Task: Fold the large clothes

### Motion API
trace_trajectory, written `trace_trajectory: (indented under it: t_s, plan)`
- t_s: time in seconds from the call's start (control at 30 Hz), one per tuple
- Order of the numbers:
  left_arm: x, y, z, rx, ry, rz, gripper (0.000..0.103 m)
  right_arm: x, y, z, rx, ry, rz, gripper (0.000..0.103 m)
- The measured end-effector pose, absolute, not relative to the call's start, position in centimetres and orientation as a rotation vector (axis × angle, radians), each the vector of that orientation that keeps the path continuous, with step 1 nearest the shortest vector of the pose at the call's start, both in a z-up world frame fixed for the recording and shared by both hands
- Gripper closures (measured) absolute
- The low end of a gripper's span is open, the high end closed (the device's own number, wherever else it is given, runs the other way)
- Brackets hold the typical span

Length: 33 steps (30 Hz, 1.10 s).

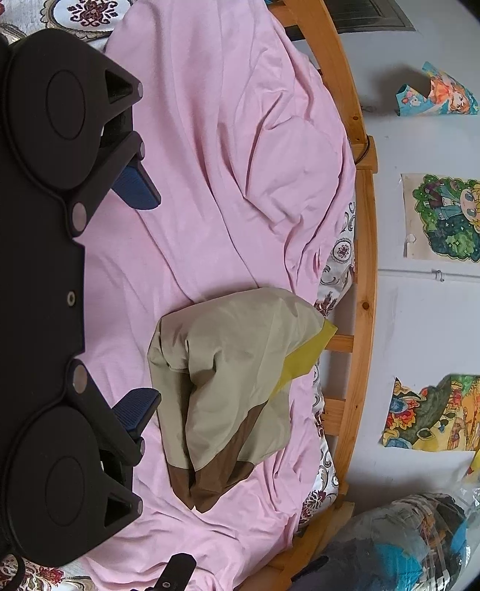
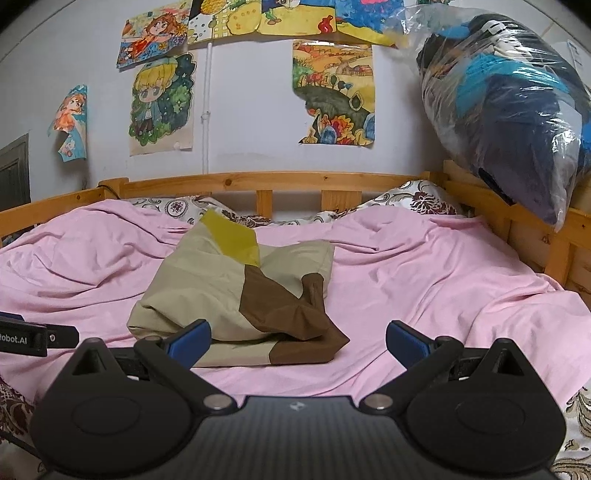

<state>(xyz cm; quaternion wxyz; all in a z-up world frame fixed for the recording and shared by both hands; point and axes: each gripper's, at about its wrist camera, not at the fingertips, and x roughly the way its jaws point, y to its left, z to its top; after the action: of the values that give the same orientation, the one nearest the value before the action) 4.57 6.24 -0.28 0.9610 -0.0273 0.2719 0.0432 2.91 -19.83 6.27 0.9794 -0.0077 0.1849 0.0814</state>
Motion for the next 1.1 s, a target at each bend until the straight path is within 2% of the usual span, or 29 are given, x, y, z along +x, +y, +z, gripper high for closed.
trace_trajectory:
  t_s: [1.1]
  plan:
    - [4.42,6.03,-0.21,-0.054,0.549,0.085,0.001,2.81,-19.98,6.31,-0.013,0.366,0.162,0.0]
